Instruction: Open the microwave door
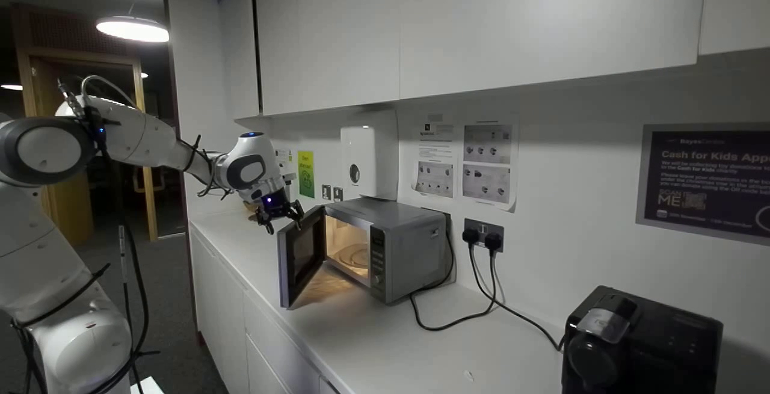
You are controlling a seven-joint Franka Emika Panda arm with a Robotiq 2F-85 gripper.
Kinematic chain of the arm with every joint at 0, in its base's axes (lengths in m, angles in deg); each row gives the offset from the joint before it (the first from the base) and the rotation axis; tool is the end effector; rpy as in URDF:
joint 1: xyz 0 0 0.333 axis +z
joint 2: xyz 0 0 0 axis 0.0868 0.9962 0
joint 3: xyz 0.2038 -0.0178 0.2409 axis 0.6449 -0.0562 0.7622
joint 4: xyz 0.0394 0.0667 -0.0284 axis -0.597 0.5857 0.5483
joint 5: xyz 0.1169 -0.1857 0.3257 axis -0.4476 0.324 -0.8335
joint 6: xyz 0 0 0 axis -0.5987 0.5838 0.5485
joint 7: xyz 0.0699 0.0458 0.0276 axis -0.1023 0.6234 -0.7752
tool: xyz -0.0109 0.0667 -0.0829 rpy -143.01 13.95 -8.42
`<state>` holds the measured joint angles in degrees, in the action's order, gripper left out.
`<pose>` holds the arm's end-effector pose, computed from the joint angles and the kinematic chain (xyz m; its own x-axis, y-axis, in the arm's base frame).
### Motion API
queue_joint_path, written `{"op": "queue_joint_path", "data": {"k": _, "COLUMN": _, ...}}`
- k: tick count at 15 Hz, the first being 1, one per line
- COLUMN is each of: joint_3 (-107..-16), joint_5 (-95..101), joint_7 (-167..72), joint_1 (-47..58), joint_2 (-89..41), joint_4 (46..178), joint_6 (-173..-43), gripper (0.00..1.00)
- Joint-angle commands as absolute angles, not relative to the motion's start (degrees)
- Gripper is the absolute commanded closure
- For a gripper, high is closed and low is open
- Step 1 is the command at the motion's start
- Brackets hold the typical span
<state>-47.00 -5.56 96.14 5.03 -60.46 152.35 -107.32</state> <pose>0.4668 0.0983 0.5156 -0.7140 -0.6231 -0.3192 -0.6054 0.7785 -0.1656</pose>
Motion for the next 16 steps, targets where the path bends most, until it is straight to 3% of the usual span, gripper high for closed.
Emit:
{"op": "queue_joint_path", "data": {"k": 1, "joint_3": -47.18, "joint_5": -6.79, "joint_7": 98.27, "joint_1": 5.62, "joint_2": -59.52, "joint_4": 150.19, "joint_6": -104.38, "gripper": 0.0}}
{"op": "queue_joint_path", "data": {"k": 10, "joint_3": -41.37, "joint_5": -12.86, "joint_7": 96.8, "joint_1": -0.51, "joint_2": -59.02, "joint_4": 148.35, "joint_6": -99.65, "gripper": 0.0}}
{"op": "queue_joint_path", "data": {"k": 16, "joint_3": -32.34, "joint_5": -14.81, "joint_7": 96.8, "joint_1": -9.92, "joint_2": -59.21, "joint_4": 145.9, "joint_6": -95.59, "gripper": 0.0}}
